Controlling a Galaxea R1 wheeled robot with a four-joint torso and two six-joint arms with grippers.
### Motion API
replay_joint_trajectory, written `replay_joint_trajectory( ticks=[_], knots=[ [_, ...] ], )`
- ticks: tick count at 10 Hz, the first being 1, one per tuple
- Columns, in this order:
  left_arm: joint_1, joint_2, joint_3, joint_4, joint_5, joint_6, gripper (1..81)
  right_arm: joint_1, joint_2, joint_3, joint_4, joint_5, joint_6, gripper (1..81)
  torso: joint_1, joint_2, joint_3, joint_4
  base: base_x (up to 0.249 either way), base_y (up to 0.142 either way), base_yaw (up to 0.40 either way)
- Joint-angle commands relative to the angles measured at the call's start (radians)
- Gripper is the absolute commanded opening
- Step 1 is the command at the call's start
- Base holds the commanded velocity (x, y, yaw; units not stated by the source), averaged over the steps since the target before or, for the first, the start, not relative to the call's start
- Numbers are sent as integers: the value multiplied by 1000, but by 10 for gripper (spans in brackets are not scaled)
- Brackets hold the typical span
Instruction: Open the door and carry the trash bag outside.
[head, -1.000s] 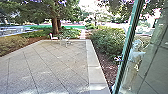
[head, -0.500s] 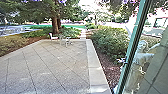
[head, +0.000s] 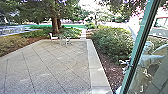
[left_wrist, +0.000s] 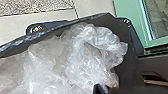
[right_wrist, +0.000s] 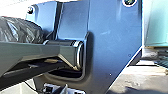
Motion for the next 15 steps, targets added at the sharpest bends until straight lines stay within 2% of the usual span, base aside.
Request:
replay_joint_trajectory(
  ticks=[1,11,12,14,15],
  knots=[
    [-44,4,5,7,52,4,10,36,-3,3,-5,-49,-2,811,0,0,0,0,113,70,0],
    [-46,4,6,7,52,3,10,42,0,3,-5,-49,-5,811,-1,0,0,0,112,7,0],
    [-47,5,6,7,52,3,10,42,0,3,-5,-49,-7,811,1,1,0,49,112,0,0],
    [-46,5,6,7,52,4,10,42,0,3,-5,-49,-7,811,1,1,0,105,111,0,0],
    [-46,4,6,7,52,4,10,42,0,3,-5,-49,-7,811,0,1,0,121,111,0,0]
  ],
)
